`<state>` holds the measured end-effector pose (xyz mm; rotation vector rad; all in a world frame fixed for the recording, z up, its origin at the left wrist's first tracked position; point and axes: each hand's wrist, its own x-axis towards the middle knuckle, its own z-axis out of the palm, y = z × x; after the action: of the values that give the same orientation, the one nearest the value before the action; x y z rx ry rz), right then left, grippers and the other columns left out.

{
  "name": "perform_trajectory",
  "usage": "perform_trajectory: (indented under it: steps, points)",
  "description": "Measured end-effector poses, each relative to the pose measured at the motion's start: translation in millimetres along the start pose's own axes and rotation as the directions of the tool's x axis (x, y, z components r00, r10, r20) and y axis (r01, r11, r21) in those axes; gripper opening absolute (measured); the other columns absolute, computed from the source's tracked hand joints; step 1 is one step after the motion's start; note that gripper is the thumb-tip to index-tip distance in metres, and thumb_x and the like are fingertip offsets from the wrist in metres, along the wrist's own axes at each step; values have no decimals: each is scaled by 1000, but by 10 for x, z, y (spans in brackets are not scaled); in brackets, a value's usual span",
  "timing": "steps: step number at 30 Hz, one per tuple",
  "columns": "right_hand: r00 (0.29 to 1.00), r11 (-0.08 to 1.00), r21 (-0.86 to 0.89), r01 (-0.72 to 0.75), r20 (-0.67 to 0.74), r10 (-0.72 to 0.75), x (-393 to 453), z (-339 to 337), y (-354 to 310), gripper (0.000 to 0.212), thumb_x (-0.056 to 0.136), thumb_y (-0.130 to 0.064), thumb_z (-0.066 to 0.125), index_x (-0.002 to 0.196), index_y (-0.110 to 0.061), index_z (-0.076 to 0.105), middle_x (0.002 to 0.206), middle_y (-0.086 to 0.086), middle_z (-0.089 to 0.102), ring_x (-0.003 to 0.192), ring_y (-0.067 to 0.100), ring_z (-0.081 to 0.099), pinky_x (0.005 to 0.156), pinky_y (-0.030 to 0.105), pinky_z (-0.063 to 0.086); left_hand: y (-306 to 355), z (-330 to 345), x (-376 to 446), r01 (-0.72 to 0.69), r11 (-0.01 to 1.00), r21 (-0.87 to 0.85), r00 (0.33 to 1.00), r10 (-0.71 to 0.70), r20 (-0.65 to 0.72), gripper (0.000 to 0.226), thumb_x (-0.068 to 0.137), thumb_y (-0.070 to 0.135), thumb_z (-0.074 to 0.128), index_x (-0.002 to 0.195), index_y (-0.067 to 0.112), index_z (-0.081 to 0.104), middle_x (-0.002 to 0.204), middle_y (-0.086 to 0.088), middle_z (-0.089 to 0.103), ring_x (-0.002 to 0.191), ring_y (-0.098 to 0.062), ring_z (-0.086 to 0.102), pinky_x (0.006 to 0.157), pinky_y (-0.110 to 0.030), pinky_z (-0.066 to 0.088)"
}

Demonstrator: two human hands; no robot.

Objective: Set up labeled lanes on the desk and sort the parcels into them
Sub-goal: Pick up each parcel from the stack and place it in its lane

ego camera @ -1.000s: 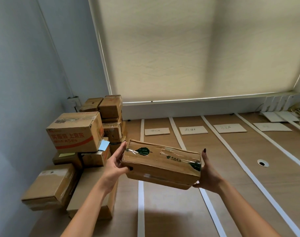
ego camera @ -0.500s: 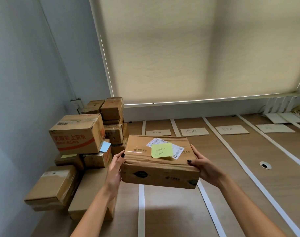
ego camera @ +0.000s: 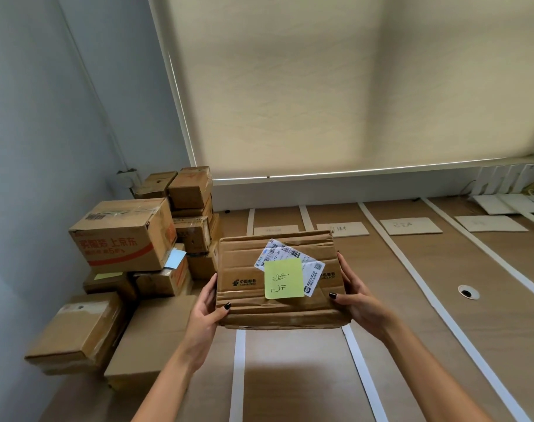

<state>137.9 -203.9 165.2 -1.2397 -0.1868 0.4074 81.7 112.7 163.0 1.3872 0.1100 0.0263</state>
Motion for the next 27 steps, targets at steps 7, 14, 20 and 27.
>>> perform_trajectory:
  steps: [7, 14, 20, 27]
  points:
    - [984, 989, -147, 20, -170, -45, -113, -132, 103, 92, 64, -29, 84, 142, -19, 38, 125, 6, 62, 114, 21, 60, 87, 29, 54, -258, 172, 7, 11, 1000, -25, 999, -12, -46, 80, 82, -11, 58, 145, 28, 27, 142, 1, 45, 129, -23, 46, 103, -42, 42]
    - [899, 934, -357, -2, -409, -155, -200, -88, 412, 64, 86, -19, 66, 142, -31, 36, 125, -8, 59, 111, 10, 59, 84, 23, 54, -552, 526, 107, -18, 999, 29, 990, 22, -140, 76, 81, -1, 66, 143, 26, 33, 119, -2, 59, 105, -16, 60, 68, -17, 56]
    - [829, 906, -418, -61, -527, -188, -500, -376, 451, 88, 64, -46, 69, 143, -36, 31, 135, -3, 45, 119, 15, 52, 98, 38, 49, -750, 930, 38, -47, 997, 60, 987, 56, -151, 78, 75, 1, 73, 140, 29, 39, 126, 0, 57, 107, -14, 60, 75, -18, 56]
    - [824, 917, -398, 3, -519, -228, -925, -1271, 200, 77, 73, -40, 71, 137, -47, 29, 143, -11, 41, 128, 14, 43, 102, 34, 42, -860, 1929, -10, -74, 991, 111, 991, 86, -108, 81, 76, 6, 73, 137, 42, 33, 131, 8, 49, 116, -12, 52, 83, -25, 49]
